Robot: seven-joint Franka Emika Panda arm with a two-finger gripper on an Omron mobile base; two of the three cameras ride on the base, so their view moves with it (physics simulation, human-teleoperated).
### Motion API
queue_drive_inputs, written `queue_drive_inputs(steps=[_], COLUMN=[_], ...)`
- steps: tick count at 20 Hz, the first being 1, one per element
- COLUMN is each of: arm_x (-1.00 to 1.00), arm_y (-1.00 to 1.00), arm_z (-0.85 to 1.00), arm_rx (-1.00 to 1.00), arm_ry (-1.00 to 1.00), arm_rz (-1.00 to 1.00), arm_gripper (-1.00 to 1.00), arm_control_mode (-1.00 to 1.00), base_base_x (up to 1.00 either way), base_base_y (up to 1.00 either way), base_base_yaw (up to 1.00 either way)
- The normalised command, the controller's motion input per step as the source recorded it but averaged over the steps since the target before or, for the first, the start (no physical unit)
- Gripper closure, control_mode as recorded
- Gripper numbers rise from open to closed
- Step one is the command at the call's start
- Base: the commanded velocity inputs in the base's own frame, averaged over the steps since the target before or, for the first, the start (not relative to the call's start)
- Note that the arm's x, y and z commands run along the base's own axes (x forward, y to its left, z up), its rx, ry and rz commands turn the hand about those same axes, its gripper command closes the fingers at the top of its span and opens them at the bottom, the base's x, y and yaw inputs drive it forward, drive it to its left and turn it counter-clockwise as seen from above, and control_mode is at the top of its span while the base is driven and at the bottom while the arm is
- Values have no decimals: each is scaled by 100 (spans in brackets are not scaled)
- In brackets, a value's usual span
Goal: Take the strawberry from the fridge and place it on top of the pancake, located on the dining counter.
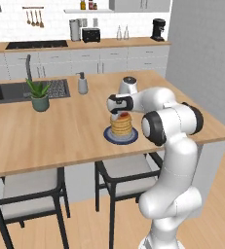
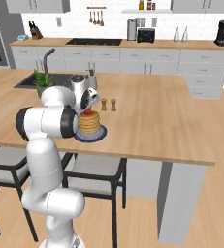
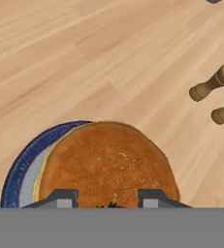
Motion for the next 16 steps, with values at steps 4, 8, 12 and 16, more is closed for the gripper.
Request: queue_drive_inputs(steps=[4, 8, 12, 16], arm_x=[-11, -15, -2, -1], arm_y=[0, 0, 0, 0], arm_z=[-11, -6, 0, 29], arm_rx=[0, 0, 0, 0], arm_ry=[-3, -1, -4, -6], arm_rz=[3, 0, 0, 0], arm_gripper=[-100, -100, -100, -100], arm_control_mode=[-100, -100, -100, -100], base_base_x=[0, 0, 0, 0], base_base_y=[0, 0, 0, 0], base_base_yaw=[0, 0, 0, 0])
